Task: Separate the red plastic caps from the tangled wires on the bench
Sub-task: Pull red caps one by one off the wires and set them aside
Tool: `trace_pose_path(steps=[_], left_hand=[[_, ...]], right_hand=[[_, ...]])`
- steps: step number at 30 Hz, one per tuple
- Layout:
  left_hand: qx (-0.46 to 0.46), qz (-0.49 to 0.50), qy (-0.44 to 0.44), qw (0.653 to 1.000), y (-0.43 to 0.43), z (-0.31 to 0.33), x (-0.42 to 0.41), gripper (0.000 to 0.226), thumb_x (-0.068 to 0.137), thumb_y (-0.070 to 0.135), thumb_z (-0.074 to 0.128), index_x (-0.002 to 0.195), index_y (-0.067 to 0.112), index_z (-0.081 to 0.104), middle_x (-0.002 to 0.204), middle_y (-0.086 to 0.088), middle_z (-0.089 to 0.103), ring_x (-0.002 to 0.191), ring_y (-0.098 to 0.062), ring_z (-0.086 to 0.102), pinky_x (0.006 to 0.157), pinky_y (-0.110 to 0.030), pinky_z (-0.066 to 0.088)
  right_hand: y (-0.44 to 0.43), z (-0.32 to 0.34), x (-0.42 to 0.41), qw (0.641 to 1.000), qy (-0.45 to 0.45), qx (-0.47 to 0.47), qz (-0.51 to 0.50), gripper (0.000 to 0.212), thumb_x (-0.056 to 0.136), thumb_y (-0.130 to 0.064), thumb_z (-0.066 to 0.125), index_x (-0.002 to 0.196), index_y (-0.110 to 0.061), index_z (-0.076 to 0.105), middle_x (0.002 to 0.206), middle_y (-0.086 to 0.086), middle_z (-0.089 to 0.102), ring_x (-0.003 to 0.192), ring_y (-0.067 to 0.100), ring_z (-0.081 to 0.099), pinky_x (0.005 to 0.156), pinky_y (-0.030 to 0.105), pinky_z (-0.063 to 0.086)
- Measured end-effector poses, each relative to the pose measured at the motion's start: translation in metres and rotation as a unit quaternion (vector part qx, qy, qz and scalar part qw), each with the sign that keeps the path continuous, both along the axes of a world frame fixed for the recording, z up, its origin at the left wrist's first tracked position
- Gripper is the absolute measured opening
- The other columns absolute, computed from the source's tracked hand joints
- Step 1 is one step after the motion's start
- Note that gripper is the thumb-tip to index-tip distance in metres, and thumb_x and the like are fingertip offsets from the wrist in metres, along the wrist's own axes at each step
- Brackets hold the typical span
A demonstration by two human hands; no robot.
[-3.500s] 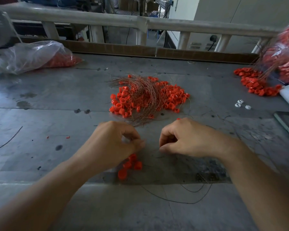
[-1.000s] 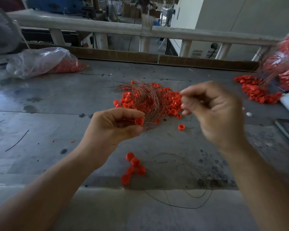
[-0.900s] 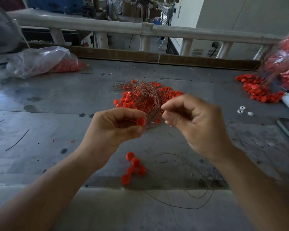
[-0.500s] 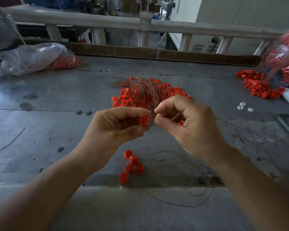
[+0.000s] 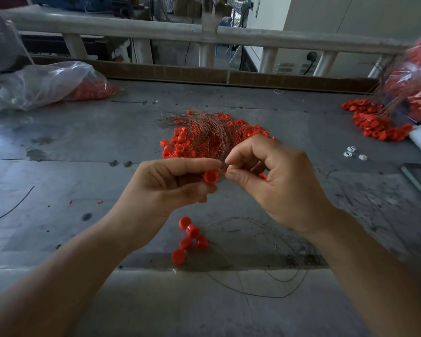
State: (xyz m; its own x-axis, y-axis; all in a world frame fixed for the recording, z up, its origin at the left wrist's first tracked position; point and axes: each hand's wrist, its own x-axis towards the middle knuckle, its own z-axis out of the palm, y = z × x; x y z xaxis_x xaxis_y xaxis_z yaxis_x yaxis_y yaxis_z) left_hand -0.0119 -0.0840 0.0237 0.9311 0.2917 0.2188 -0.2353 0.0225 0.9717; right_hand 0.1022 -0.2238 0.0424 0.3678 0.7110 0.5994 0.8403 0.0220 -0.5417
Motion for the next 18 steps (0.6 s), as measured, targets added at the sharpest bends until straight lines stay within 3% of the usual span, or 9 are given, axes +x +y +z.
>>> trace_pose_path(steps=[18], left_hand=[[0.018, -0.014, -0.008, 1.0, 0.0005, -0.003, -0.0005, 0.036, 0.069, 0.003, 0.059, 0.097, 0.021, 0.07, 0.086, 0.002, 0.073, 0.077, -0.01, 0.067, 0.065, -0.017, 0.051]], right_hand=[[-0.0011, -0.0004, 0.0008, 1.0, -0.014, -0.007, -0.002, 0.012, 0.075, -0.006, 0.067, 0.084, -0.012, 0.061, 0.075, -0.023, 0.052, 0.071, -0.011, 0.052, 0.063, 0.001, 0.038]])
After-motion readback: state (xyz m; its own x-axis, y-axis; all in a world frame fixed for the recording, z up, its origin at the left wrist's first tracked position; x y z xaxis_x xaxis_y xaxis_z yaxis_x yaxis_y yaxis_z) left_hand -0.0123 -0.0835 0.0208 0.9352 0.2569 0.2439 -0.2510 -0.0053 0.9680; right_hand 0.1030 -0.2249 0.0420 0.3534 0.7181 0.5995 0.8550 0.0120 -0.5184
